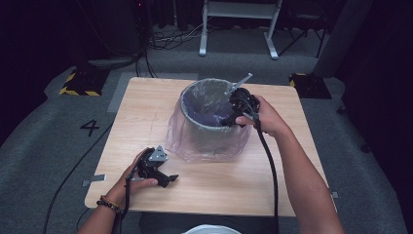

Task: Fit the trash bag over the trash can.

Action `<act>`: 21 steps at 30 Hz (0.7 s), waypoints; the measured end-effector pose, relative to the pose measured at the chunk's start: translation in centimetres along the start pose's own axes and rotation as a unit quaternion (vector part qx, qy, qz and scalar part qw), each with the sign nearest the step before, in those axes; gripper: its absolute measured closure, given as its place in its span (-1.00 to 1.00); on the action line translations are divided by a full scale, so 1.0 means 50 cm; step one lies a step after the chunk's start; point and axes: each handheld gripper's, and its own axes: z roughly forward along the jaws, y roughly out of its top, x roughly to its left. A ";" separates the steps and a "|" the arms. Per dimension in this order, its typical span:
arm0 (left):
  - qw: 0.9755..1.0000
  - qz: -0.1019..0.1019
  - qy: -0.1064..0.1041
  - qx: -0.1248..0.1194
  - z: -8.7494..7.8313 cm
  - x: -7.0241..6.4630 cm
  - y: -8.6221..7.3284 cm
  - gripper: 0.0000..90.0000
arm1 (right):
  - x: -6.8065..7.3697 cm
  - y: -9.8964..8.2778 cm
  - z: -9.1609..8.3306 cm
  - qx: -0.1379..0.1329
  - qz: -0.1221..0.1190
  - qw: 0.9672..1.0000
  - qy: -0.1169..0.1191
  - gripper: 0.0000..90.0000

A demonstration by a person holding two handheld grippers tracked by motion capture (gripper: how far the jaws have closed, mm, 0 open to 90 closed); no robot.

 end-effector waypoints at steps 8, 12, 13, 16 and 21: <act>1.000 0.000 0.000 0.000 0.000 0.000 0.000 -0.90 | -0.006 -0.022 -0.037 -0.080 -0.012 0.997 0.006 -0.52; 1.000 0.000 0.000 0.000 0.000 0.000 0.000 -0.90 | -0.006 -0.038 -0.062 -0.114 -0.019 0.993 -0.002 -0.52; 1.000 0.001 0.000 0.000 0.000 0.000 0.000 -0.90 | -0.006 -0.043 -0.069 -0.123 -0.020 0.992 -0.008 -0.51; 1.000 0.000 0.000 0.000 0.000 0.000 0.000 -0.90 | -0.007 -0.057 -0.091 -0.141 -0.021 0.990 -0.017 -0.49; 1.000 0.000 0.000 0.000 0.000 0.000 0.000 -0.90 | -0.011 -0.086 -0.125 -0.166 -0.019 0.986 -0.025 -0.50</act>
